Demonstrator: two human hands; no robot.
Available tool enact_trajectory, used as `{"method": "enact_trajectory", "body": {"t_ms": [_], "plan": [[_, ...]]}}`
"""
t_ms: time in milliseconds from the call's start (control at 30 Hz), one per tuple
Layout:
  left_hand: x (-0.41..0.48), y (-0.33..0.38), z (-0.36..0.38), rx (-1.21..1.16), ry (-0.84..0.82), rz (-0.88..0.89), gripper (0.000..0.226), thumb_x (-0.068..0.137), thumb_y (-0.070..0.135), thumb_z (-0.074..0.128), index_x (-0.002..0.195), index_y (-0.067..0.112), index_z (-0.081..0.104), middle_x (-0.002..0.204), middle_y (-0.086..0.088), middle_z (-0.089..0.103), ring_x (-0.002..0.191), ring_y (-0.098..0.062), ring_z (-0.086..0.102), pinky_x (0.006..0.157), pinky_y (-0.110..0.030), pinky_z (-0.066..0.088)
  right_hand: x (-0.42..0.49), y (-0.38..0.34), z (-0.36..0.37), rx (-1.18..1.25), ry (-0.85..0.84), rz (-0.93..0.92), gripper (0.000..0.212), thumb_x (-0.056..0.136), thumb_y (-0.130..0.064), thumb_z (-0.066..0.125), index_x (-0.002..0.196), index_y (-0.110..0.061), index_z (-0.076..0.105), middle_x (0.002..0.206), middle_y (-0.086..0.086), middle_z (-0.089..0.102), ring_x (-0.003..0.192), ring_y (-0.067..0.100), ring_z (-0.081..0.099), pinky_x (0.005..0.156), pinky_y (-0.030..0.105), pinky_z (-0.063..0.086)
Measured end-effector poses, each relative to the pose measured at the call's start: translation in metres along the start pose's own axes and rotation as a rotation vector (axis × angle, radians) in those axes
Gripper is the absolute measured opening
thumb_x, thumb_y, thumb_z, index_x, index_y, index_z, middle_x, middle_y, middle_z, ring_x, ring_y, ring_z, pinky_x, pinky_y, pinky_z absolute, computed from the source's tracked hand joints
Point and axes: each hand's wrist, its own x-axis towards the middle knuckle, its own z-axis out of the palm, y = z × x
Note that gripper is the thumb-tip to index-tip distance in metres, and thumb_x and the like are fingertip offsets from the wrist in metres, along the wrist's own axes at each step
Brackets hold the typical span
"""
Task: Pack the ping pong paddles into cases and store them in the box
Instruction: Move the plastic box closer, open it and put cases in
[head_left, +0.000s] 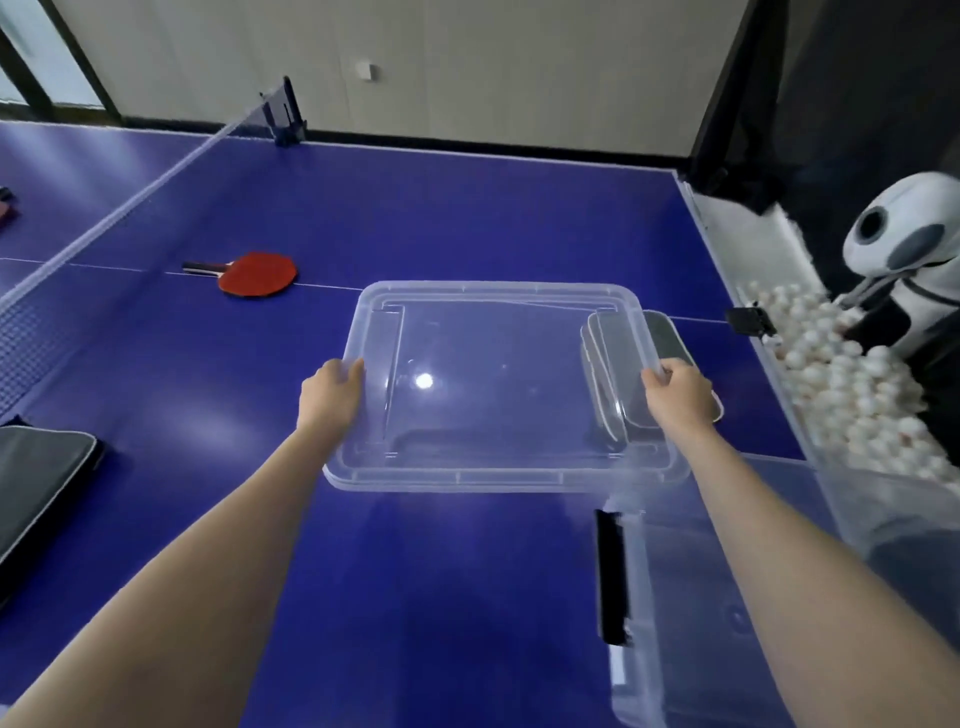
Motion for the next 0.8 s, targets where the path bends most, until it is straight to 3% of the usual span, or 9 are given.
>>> {"method": "enact_trajectory", "body": {"t_ms": [67, 167, 367, 400, 467, 533, 633, 800], "plan": [[0.025, -0.009, 0.000, -0.014, -0.011, -0.003, 0.038, 0.097, 0.035, 0.040, 0.105, 0.002, 0.056, 0.093, -0.013, 0.055, 0.078, -0.028, 0.048, 0.067, -0.034, 0.036, 0.003, -0.013, 0.019, 0.016, 0.025, 0.015, 0.021, 0.095, -0.019, 0.050, 0.094, -0.001, 0.061, 0.084, 0.011, 0.060, 0.077, 0.028, 0.051, 0.066, 0.029, 0.032], [0.059, -0.017, 0.004, -0.023, -0.013, 0.020, 0.038, 0.096, 0.035, 0.042, 0.116, 0.005, 0.053, 0.098, -0.010, 0.053, 0.081, -0.025, 0.045, 0.069, -0.033, 0.033, 0.010, -0.027, 0.041, 0.044, 0.015, 0.032, 0.025, 0.095, -0.019, 0.050, 0.103, 0.003, 0.061, 0.095, 0.019, 0.065, 0.087, 0.034, 0.059, 0.071, 0.034, 0.041], [0.122, -0.020, 0.020, -0.004, 0.008, 0.103, 0.030, 0.093, 0.025, 0.047, 0.109, 0.002, 0.059, 0.094, -0.012, 0.059, 0.084, -0.028, 0.049, 0.070, -0.034, 0.038, 0.040, -0.034, 0.080, 0.024, -0.065, 0.114, 0.032, 0.095, -0.015, 0.047, 0.125, -0.006, 0.053, 0.112, 0.011, 0.059, 0.087, 0.022, 0.055, 0.068, 0.028, 0.039], [0.131, -0.022, 0.024, 0.011, 0.011, 0.120, 0.028, 0.092, 0.022, 0.047, 0.103, 0.000, 0.060, 0.092, -0.016, 0.061, 0.082, -0.029, 0.048, 0.069, -0.035, 0.038, 0.046, -0.033, 0.088, 0.015, -0.067, 0.109, 0.028, 0.096, -0.014, 0.046, 0.121, -0.007, 0.055, 0.109, 0.010, 0.058, 0.086, 0.022, 0.054, 0.067, 0.028, 0.039], [0.146, -0.026, 0.035, 0.037, 0.014, 0.143, 0.023, 0.093, 0.018, 0.047, 0.096, -0.001, 0.060, 0.090, -0.018, 0.061, 0.079, -0.029, 0.047, 0.068, -0.035, 0.037, 0.057, -0.027, 0.106, -0.027, -0.056, 0.098, 0.012, 0.094, -0.009, 0.045, 0.087, -0.014, 0.054, 0.089, 0.008, 0.051, 0.080, 0.023, 0.047, 0.059, 0.026, 0.034], [0.159, -0.033, 0.048, 0.061, 0.018, 0.153, 0.024, 0.093, 0.016, 0.046, 0.094, -0.004, 0.060, 0.089, -0.019, 0.060, 0.078, -0.029, 0.048, 0.068, -0.035, 0.036, 0.068, -0.021, 0.124, -0.056, -0.054, 0.092, 0.032, 0.093, -0.006, 0.045, 0.065, -0.019, 0.036, 0.082, 0.008, 0.042, 0.075, 0.022, 0.041, 0.052, 0.025, 0.027], [0.174, -0.047, 0.069, 0.116, 0.011, 0.170, 0.024, 0.094, 0.014, 0.045, 0.094, -0.006, 0.058, 0.096, -0.021, 0.058, 0.080, -0.028, 0.045, 0.070, -0.035, 0.034, 0.079, -0.009, 0.150, -0.098, -0.052, 0.092, 0.030, 0.092, -0.004, 0.046, 0.065, -0.012, 0.036, 0.088, 0.012, 0.044, 0.075, 0.024, 0.042, 0.060, 0.028, 0.032], [0.188, -0.073, 0.103, 0.202, -0.007, 0.188, 0.028, 0.097, 0.019, 0.045, 0.101, -0.006, 0.057, 0.113, -0.020, 0.047, 0.086, -0.031, 0.045, 0.077, -0.036, 0.036, 0.088, 0.010, 0.187, -0.143, -0.027, 0.102, 0.014, 0.094, -0.005, 0.047, 0.080, -0.005, 0.047, 0.106, 0.019, 0.048, 0.082, 0.027, 0.045, 0.076, 0.036, 0.040]]}}
